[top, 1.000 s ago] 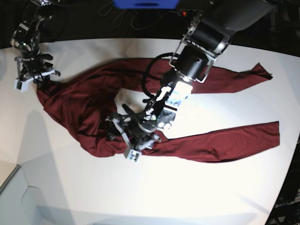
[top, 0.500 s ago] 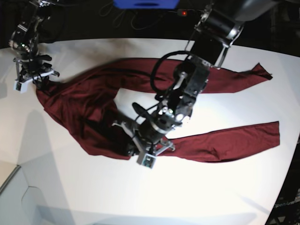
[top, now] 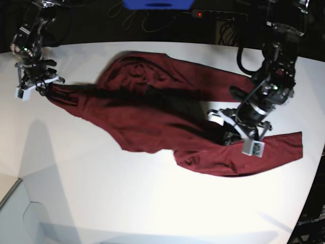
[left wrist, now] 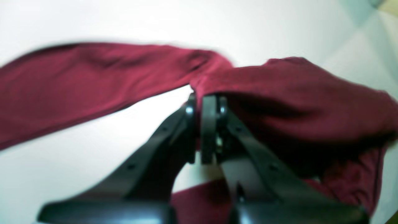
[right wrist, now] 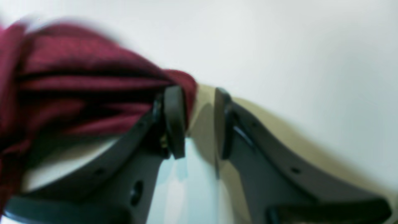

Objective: Layout the t-shirt on the table in an organized manner, then fold the t-shirt properly
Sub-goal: 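Lift the shirt body with the left gripper and spread it toward the right gripper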

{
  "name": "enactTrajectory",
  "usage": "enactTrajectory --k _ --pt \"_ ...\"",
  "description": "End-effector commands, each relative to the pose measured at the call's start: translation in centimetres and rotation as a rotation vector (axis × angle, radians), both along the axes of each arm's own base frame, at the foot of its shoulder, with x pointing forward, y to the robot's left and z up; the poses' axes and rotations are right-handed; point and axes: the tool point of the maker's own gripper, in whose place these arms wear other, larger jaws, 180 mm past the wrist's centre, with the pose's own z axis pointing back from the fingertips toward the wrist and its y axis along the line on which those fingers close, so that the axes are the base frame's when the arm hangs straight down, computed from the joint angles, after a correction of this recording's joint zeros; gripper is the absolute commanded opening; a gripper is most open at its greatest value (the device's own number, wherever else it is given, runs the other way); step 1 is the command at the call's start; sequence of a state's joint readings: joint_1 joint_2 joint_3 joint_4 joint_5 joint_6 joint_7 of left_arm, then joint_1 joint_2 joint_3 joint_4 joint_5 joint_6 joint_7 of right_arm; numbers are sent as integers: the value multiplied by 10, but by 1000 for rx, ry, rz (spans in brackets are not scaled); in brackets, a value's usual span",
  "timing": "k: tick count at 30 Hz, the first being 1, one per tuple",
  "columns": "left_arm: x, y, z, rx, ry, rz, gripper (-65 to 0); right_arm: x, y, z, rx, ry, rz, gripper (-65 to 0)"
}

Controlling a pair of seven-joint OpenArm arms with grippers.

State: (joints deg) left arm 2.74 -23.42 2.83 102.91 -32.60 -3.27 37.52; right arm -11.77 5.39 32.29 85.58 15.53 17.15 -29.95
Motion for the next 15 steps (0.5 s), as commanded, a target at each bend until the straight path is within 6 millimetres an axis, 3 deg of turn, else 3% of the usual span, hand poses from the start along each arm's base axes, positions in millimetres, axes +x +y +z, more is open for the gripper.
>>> enactTrajectory --k 1,6,15 --pt "5 10 17 -3 -55 10 -648 8 -7 8 -15 -35 -5 -477" --pt "-7 47 7 40 -21 79 -648 7 -8 -2 7 -16 -19 -477" --pt "-27 70 -38 65 108 132 -648 18 -20 44 -69 -119 -27 -473"
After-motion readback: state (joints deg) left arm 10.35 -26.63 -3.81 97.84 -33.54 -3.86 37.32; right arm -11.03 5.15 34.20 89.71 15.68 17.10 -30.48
